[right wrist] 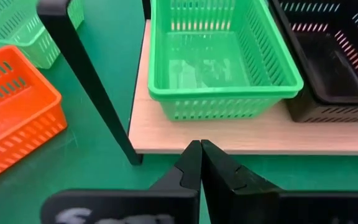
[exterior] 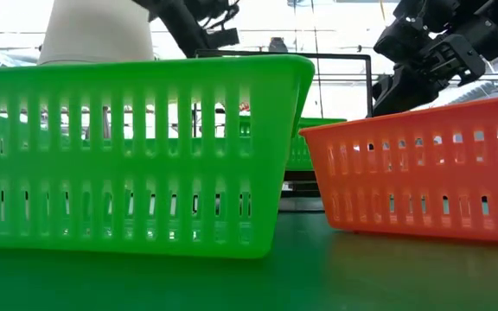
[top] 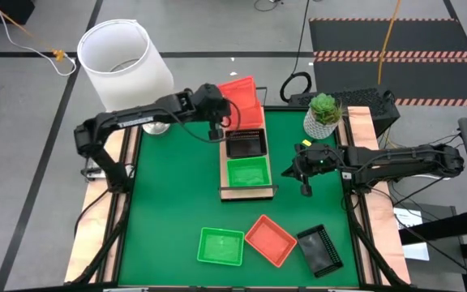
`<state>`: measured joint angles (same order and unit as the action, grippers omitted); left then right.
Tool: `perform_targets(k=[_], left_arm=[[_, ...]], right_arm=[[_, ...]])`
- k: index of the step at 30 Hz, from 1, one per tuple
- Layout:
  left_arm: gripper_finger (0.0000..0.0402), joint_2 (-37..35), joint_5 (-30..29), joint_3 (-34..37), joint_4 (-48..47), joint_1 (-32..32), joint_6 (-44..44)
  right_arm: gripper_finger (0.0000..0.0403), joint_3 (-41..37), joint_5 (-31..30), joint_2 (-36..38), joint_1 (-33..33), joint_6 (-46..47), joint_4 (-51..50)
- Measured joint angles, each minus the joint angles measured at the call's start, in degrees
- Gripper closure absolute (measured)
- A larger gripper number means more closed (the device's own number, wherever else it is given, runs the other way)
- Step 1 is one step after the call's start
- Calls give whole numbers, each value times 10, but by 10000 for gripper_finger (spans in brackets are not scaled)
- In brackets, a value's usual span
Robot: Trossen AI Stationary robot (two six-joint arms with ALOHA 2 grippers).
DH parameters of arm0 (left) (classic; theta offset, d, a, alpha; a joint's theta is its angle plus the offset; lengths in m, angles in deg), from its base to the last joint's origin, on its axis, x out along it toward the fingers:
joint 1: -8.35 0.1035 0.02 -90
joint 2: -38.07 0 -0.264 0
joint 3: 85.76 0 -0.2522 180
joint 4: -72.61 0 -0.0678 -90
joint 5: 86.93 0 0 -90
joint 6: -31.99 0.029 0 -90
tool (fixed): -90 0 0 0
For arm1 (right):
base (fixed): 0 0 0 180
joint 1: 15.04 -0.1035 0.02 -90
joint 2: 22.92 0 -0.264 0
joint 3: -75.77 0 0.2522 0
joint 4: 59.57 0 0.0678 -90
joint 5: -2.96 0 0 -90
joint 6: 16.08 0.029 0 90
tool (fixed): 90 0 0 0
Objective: Stack baskets on shelf by color
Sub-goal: Stack the top orange bin on the orange bin on the shelf
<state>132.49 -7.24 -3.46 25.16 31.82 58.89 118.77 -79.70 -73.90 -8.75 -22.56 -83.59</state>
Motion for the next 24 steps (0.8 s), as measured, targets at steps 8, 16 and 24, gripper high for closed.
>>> perform_targets(k=[8,16,24], left_arm=[[384,54,15,0,50,-3,31],[375,83,16,0,52,5,28],[394,84,58,0,53,5,21]], right_arm=[[403,0,0,0,0,0,1],[403,0,0,0,0,0,-8],[403,0,-2,0,0,-2,-8]])
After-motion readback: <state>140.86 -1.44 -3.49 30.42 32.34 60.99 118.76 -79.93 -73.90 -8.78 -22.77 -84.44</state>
